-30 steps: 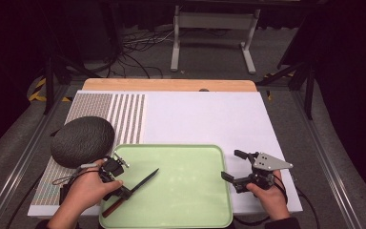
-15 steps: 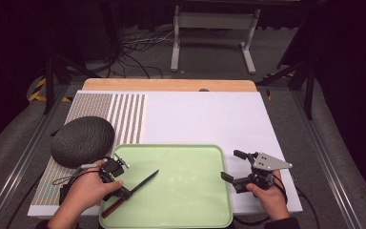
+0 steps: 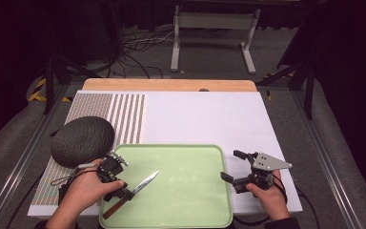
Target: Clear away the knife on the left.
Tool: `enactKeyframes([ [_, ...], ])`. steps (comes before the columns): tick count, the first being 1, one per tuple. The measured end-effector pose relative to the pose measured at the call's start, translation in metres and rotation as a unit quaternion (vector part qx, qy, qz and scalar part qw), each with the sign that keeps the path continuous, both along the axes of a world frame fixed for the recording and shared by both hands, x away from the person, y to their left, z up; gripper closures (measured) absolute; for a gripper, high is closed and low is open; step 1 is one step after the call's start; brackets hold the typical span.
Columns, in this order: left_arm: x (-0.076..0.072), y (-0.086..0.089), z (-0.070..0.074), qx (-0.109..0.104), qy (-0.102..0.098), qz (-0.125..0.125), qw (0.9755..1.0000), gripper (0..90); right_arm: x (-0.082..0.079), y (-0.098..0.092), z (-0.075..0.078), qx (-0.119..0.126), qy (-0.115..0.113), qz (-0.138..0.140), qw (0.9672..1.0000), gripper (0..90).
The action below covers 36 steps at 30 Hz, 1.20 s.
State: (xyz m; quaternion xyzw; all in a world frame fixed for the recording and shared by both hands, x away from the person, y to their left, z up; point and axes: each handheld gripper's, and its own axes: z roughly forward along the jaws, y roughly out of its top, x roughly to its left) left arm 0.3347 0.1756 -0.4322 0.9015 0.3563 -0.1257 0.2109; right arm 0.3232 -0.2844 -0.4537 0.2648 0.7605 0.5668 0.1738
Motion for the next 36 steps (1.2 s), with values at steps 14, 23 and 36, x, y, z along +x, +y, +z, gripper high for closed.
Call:
enactKeyframes([
  [14, -0.009, -0.011, 0.016, -0.023, -0.109, -0.047, 0.9926, 19.5, 0.0, 0.0, 0.0, 0.0, 0.0, -0.001, 1.0, 4.6],
  [23, -0.011, -0.025, 0.01, -0.066, -0.136, -0.087, 0.9846, 62.8, 0.0, -0.001, 0.0, 0.001, 0.0, -0.001, 1.0, 4.5],
  [36, -0.009, -0.032, -0.005, -0.026, -0.101, -0.128, 0.9863, 90.0, -0.001, -0.001, 0.001, 0.002, 0.0, -0.001, 1.0, 4.4],
])
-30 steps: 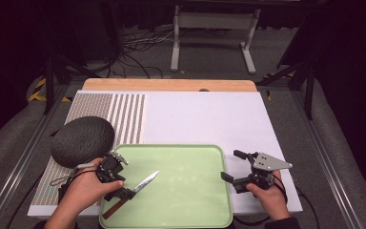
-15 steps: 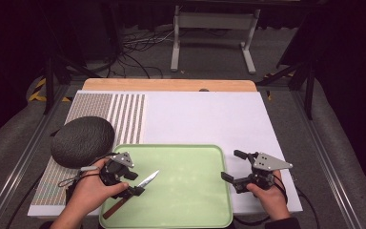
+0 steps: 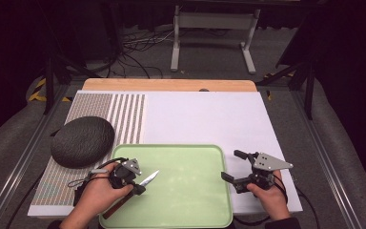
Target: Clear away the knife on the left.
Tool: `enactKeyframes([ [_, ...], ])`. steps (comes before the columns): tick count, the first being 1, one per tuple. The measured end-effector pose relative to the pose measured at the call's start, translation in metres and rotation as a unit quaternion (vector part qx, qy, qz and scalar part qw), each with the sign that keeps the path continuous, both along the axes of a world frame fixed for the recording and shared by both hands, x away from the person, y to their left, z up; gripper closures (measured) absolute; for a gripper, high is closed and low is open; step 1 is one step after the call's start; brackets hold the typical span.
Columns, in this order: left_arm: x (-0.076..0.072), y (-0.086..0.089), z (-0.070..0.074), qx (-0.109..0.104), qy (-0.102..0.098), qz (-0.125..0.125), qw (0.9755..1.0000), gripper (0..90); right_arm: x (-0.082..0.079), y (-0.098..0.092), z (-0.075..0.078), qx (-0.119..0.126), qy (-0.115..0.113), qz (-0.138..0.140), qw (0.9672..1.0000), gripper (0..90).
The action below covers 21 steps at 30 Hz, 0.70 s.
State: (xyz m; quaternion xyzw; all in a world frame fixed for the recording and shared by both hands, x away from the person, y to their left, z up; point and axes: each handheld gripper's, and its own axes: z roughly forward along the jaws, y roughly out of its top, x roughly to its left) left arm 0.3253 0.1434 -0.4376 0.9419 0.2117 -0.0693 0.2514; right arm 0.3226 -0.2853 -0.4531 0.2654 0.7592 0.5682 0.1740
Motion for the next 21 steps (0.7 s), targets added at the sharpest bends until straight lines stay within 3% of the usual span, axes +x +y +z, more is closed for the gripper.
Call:
enactKeyframes([
  [5, 0.001, 0.0, -0.0029, 0.014, 0.008, -0.006, 0.9998, 90.0, 0.0, -0.0005, 0.0001, -0.001, -0.001, 0.0, 1.0, 4.4],
  [21, 0.0037, 0.0071, -0.0068, 0.03, 0.014, 0.004, 0.9994, 90.0, -0.0004, -0.0026, 0.001, 0.002, -0.001, -0.001, 1.0, 4.4],
])
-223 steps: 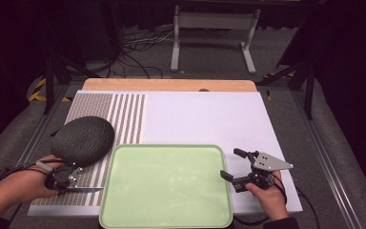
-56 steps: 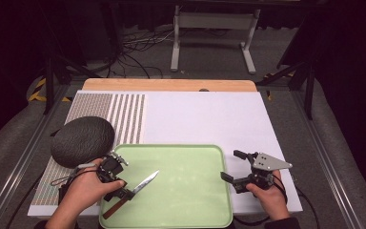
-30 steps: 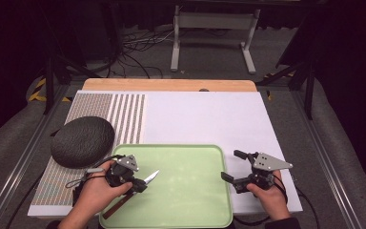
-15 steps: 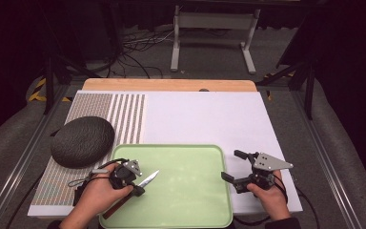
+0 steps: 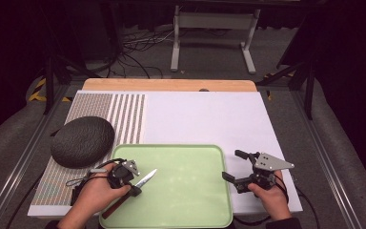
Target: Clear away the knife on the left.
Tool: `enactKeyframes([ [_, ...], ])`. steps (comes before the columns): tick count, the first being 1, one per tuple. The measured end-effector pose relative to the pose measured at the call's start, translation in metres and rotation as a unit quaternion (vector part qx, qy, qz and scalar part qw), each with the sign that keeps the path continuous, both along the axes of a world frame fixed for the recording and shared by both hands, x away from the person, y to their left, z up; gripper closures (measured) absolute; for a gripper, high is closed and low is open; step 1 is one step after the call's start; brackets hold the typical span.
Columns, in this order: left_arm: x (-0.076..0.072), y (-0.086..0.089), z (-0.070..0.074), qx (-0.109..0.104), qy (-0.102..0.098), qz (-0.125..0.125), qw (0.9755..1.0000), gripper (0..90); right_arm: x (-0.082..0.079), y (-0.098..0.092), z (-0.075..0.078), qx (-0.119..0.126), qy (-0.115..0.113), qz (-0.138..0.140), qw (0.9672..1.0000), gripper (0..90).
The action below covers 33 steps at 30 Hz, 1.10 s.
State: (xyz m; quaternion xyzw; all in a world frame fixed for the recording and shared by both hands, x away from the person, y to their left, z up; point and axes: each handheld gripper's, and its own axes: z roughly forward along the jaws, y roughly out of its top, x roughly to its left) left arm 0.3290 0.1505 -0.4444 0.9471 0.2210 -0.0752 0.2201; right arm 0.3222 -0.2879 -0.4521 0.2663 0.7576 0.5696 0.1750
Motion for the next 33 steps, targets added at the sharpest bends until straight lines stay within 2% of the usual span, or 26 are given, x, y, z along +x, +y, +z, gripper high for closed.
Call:
enactKeyframes([
  [15, 0.001, 0.013, 0.0, 0.004, 0.006, 0.018, 0.9998, 90.0, 0.001, 0.0, 0.0, 0.0, 0.002, 0.001, 1.0, 4.4],
  [33, 0.001, 0.023, 0.0, 0.01, 0.016, 0.023, 0.9996, 89.9, 0.001, 0.0, -0.001, 0.001, 0.003, 0.0, 1.0, 4.4],
])
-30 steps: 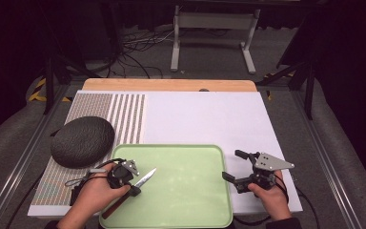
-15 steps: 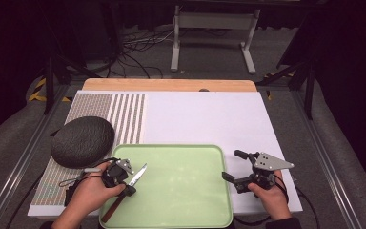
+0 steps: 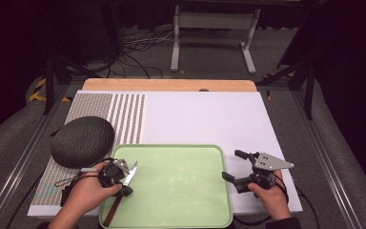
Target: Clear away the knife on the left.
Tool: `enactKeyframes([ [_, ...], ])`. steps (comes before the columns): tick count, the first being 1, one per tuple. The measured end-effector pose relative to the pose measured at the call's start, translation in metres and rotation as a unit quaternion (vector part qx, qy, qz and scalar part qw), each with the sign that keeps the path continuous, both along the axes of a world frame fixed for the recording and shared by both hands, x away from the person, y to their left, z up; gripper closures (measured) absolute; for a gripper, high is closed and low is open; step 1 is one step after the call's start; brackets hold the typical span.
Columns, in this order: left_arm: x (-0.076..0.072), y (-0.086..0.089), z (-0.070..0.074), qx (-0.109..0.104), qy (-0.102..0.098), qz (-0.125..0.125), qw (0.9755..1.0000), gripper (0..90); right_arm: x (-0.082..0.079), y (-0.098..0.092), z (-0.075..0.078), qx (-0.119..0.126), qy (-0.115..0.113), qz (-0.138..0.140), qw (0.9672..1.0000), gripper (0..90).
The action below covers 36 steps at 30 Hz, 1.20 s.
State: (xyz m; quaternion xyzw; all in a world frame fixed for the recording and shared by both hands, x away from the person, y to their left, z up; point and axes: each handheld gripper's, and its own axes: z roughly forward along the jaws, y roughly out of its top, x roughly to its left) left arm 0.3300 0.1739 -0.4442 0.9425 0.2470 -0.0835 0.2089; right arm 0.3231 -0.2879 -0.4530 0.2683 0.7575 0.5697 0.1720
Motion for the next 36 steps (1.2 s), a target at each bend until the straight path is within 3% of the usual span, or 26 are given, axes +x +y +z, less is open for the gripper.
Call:
enactKeyframes([
  [36, -0.001, 0.014, 0.0, 0.005, 0.013, 0.008, 0.9999, 89.1, 0.0, 0.0, 0.0, -0.002, 0.003, 0.003, 1.0, 4.4],
])
